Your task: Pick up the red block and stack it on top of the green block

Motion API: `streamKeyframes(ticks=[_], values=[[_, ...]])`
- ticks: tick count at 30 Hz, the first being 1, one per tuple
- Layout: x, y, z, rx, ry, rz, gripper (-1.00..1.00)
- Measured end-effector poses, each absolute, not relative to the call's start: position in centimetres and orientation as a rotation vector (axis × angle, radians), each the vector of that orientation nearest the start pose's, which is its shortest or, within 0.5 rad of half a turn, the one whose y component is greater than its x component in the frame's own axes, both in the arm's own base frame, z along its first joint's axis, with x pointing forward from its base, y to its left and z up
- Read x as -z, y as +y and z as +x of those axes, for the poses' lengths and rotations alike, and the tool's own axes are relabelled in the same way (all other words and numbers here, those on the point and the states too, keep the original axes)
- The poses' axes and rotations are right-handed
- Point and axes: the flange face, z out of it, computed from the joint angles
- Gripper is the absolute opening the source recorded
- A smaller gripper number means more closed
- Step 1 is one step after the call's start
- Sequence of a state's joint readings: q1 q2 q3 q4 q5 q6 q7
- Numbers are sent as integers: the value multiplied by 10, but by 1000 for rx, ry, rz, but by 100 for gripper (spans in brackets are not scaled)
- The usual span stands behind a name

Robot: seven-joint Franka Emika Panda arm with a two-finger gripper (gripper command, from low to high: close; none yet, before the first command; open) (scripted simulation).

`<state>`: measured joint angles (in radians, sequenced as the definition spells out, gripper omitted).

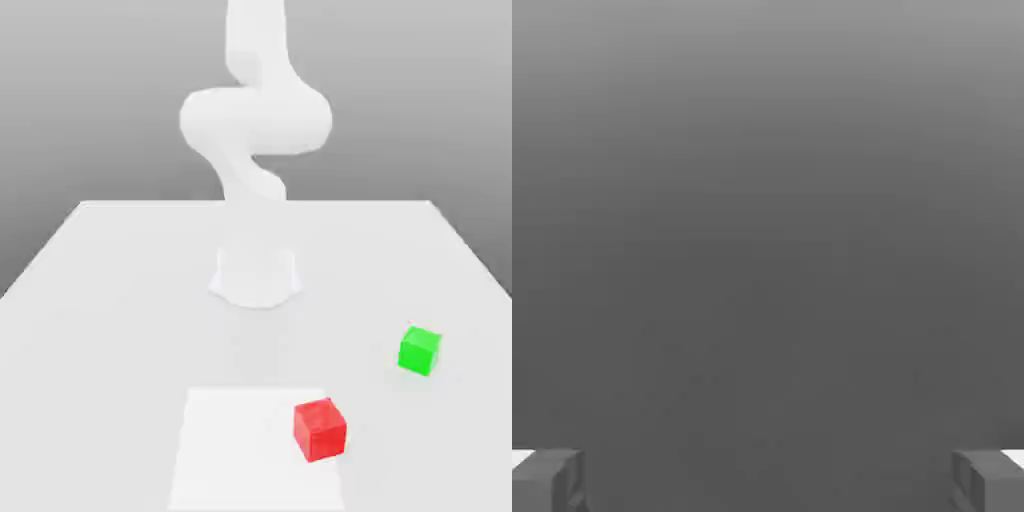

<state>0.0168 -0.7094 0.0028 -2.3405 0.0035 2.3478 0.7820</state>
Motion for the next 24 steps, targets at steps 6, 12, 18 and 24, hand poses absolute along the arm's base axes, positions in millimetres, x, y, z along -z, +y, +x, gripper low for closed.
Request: streamKeyframes(ticks=[6,12,18,24], values=[[-533,31,441,685,947,-2698,0],[-401,55,456,428,867,-2858,0],[-274,76,432,156,763,-2997,0],[-182,81,407,4,710,-3059,0]])
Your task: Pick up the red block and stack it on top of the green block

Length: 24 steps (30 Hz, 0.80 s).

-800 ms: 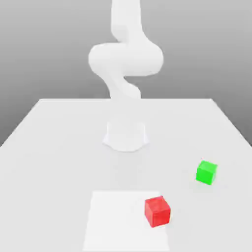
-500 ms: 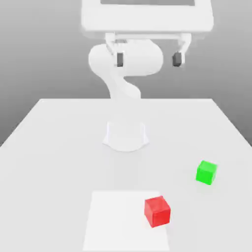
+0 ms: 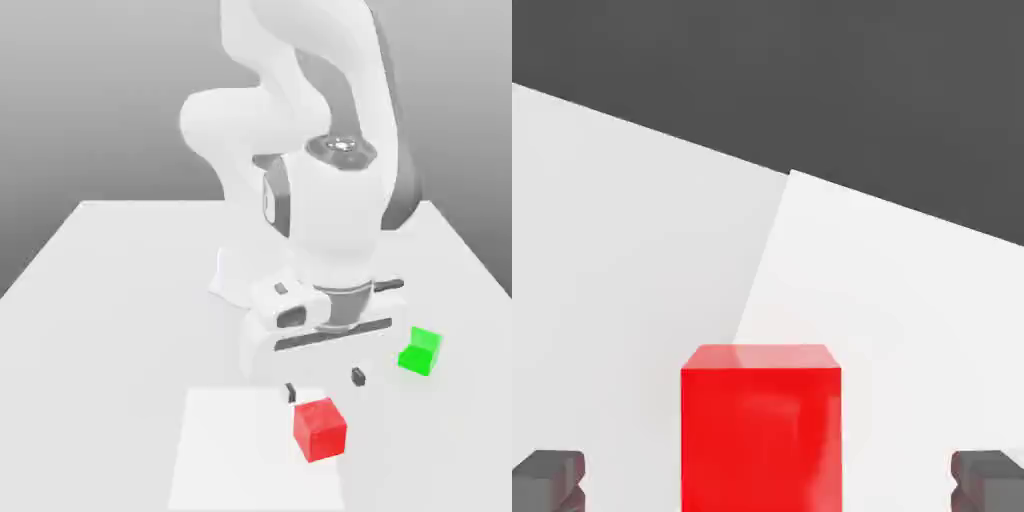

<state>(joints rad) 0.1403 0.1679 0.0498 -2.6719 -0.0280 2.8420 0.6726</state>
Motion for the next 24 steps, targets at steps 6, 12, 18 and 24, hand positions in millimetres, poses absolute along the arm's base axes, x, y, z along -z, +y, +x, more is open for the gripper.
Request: streamKeyframes(ticks=[6,12,18,24], values=[[-150,81,406,0,709,-3060,-100],[-164,81,406,0,710,-3061,-100],[-216,129,383,-7,450,-3096,-100],[-239,223,295,-13,-277,-3107,-100]])
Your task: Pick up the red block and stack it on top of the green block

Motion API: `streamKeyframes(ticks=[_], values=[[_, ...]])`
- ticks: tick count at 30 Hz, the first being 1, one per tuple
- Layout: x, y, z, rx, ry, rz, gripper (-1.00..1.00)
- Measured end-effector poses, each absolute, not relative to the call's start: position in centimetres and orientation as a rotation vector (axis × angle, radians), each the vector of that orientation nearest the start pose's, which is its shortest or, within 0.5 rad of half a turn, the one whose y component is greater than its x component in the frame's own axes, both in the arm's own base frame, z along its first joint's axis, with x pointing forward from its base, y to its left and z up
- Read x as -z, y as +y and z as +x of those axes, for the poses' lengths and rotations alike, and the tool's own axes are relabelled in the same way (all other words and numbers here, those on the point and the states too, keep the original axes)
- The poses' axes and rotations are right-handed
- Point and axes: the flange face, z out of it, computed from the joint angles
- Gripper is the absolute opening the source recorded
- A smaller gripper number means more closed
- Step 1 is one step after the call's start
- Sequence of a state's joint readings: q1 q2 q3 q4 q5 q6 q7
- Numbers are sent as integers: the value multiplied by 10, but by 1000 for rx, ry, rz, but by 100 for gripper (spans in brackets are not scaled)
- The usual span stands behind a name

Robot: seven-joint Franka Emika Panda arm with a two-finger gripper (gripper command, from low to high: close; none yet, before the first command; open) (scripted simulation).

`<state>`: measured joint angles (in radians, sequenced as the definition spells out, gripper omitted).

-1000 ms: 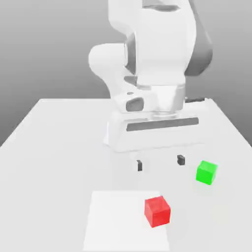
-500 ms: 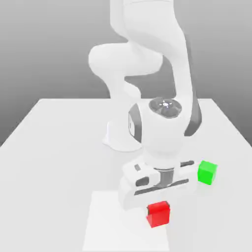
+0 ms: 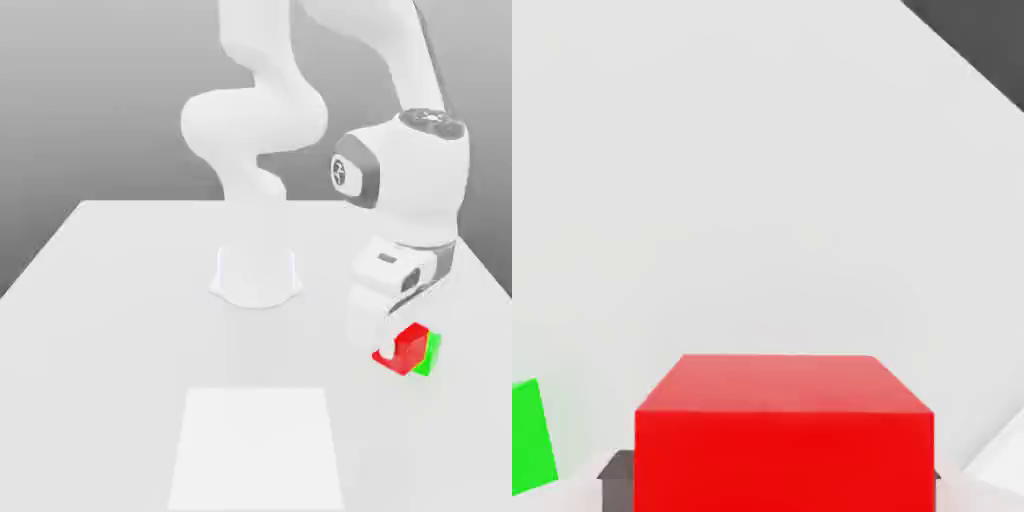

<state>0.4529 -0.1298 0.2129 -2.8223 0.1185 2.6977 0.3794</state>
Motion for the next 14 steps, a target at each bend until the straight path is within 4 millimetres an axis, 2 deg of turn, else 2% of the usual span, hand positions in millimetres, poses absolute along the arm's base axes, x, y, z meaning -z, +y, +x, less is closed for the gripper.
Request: streamKeyframes(ticks=[3,4,11,12,14], values=[[-245,254,244,-6,-650,-3066,-100],[-243,258,235,-3,-717,-3056,-100],[-189,261,228,3,-775,-3049,-100],[-183,261,227,1,-776,-3046,100],[-183,261,227,1,-776,-3046,100]])
